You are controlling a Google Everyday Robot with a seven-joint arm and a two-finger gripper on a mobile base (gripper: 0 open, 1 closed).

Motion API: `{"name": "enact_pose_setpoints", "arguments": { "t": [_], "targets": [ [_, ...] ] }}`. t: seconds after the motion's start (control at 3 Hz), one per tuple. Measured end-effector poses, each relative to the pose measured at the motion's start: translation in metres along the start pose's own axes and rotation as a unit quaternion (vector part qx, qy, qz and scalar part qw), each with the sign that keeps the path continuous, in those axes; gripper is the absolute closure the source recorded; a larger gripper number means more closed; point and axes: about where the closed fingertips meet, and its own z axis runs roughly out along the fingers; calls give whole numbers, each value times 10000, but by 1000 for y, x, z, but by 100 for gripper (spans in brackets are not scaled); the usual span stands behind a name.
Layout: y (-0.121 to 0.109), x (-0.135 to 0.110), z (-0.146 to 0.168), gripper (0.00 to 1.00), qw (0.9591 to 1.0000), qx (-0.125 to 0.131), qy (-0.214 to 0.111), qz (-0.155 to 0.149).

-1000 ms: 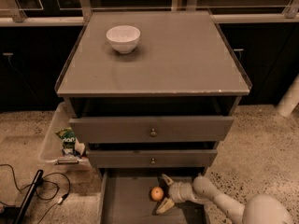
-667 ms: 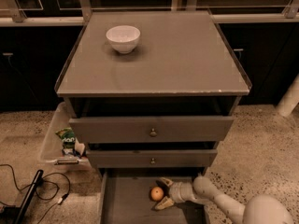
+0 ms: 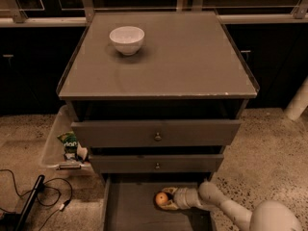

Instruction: Pick orange from bottom drawer and place on counter

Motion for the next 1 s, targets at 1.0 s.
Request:
{"name": "enact_pose_setpoints", "arguments": {
  "t": [1.0],
  "targets": [
    [3,-8,0,100,10000,-52,-60,-41]
  ]
}}
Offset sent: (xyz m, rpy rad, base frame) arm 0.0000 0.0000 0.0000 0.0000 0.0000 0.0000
